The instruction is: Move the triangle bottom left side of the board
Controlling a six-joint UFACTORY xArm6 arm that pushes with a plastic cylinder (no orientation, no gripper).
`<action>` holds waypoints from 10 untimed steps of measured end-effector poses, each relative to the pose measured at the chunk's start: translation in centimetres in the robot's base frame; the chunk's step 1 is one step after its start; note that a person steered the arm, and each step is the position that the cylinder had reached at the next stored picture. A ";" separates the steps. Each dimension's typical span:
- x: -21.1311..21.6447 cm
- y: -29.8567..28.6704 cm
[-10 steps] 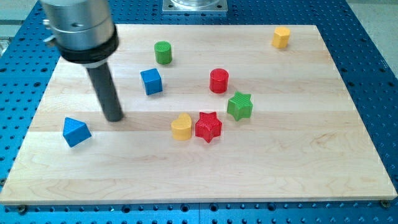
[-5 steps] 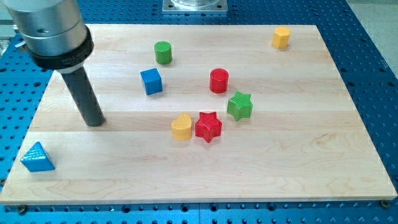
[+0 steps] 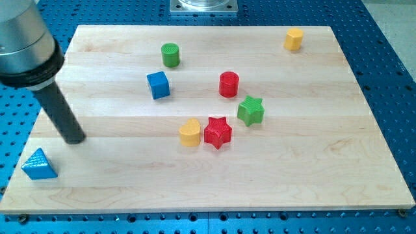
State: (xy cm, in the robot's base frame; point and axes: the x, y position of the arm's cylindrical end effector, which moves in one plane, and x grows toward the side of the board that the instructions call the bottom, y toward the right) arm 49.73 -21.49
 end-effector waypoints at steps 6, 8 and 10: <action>-1.6 -1.1; -0.4 -5.1; 3.4 -4.7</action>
